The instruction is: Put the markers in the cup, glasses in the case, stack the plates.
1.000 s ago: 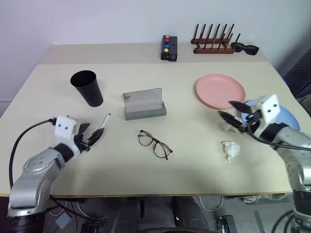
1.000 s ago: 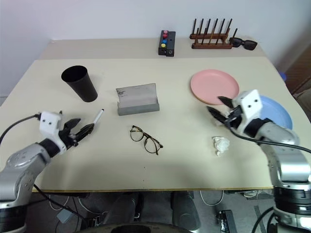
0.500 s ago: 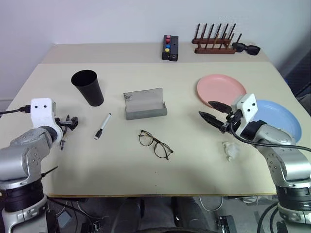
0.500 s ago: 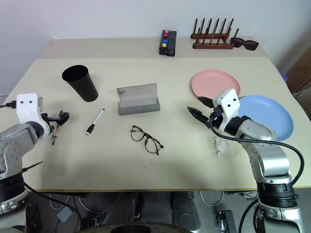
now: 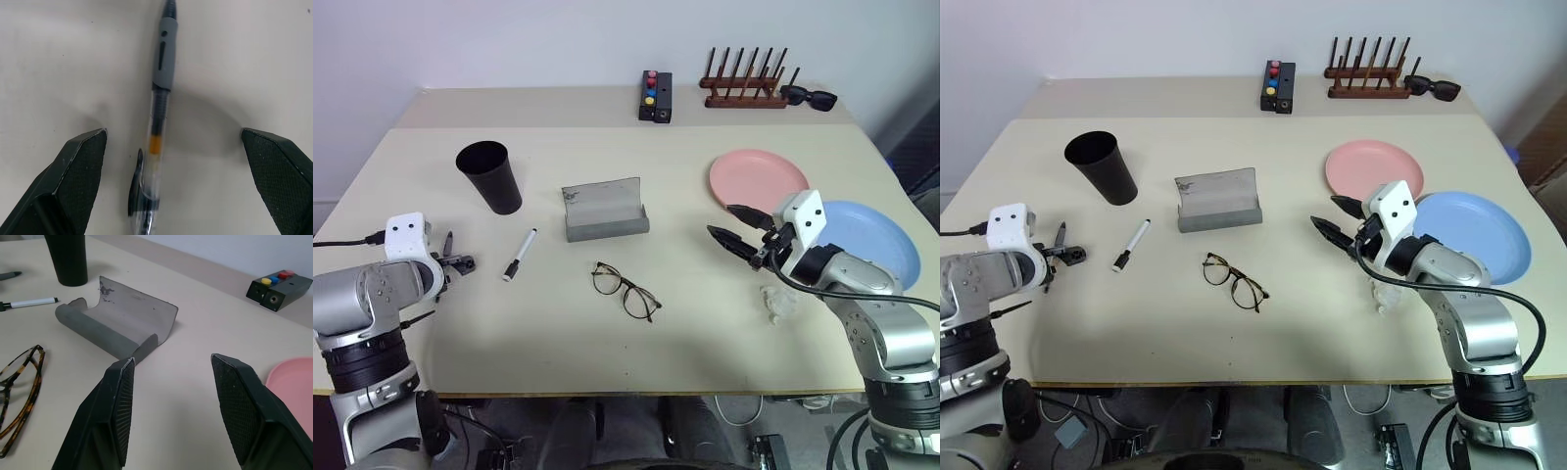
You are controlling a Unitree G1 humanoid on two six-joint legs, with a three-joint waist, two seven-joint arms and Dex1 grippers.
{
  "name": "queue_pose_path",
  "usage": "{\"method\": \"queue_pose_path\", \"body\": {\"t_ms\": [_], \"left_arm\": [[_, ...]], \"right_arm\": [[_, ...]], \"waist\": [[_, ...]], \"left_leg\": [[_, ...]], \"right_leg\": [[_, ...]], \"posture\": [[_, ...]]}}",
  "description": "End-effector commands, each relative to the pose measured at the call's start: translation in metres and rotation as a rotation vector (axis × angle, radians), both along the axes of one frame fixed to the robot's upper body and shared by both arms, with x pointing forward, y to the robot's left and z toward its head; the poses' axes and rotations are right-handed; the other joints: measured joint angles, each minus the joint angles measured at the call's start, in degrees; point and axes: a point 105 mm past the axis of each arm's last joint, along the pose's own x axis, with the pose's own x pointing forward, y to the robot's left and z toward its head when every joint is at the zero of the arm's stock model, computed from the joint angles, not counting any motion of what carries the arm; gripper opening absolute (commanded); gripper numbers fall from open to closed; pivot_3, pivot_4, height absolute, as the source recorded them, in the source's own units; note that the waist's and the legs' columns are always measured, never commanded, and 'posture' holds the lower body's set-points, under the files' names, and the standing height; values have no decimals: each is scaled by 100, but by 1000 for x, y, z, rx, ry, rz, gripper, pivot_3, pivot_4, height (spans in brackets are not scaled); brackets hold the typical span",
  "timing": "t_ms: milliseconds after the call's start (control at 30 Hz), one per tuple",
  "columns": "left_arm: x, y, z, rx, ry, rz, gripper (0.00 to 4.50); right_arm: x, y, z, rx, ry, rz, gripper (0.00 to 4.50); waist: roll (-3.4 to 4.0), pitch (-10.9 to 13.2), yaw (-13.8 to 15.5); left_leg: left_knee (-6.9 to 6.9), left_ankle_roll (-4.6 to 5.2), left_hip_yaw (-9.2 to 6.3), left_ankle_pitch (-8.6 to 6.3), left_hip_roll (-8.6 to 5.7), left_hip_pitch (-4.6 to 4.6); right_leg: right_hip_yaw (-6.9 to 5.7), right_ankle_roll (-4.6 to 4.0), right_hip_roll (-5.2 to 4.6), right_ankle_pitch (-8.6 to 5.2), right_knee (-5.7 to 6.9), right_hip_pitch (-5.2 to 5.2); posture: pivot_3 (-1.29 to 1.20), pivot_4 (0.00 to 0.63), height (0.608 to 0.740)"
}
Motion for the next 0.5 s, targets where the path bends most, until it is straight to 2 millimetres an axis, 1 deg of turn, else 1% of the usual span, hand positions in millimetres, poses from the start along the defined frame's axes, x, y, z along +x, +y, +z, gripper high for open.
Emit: {"method": "queue_pose_path", "body": {"t_ms": [33, 67, 100, 300, 333, 400, 467, 500], "left_arm": [[4, 10, 3, -32, -17, 55, 3911], [4, 11, 2, -35, -12, 61, 3573], [5, 13, 1, -32, -6, 69, 3096], [6, 18, -1, -19, -9, 88, 37], [9, 18, 0, -12, -31, 83, 37], [17, 18, 10, 28, -122, 51, 37], [33, 20, 51, 228, -374, 4, 37], [37, 19, 70, 272, -481, 12, 37]], "right_arm": [[-4, 0, 13, 15, -57, 5, 2526], [-4, -1, 13, 16, -61, 1, 2526], [-4, -2, 13, 16, -63, -3, 2526], [-4, -4, 8, 18, -66, -10, 2526], [-4, -5, 8, 18, -66, -10, 2526], [-4, -5, 7, 19, -67, -9, 2526], [-3, -5, 6, 19, -67, -8, 2526], [-3, -5, 6, 18, -67, -7, 2526]], "waist": [[0, 0, -4], [0, 0, -6], [0, 0, -7], [1, -1, 3], [1, 0, 2], [1, 0, 1], [0, 0, 0], [-9, 5, 7]], "left_leg": [[0, -3, -2, 2, 0, 0], [0, -4, -1, 2, 0, 0], [0, -5, -2, 3, 0, 1], [0, -6, -2, 3, -1, 1], [0, -6, -2, 3, -1, 2], [0, -8, -3, 5, -1, 2], [0, -10, -4, 6, 0, 1], [-1, -12, -4, 7, 1, 0]], "right_leg": [[-1, -1, 0, 1, 0, 0], [-1, -2, 0, 1, 0, 0], [-1, -2, 1, 1, 2, 0], [-1, -1, -1, 1, 2, 0], [-1, -1, -2, 2, 3, 1], [-1, -2, -1, 2, 4, 1], [-1, -2, -1, 2, 4, 0], [-1, -3, -3, 3, 2, -2]], "posture": [[0, 150, 735], [0, 150, 735], [0, 150, 735], [0, 150, 735], [0, 150, 735], [0, 150, 735], [0, 150, 735], [0, 150, 735]]}}
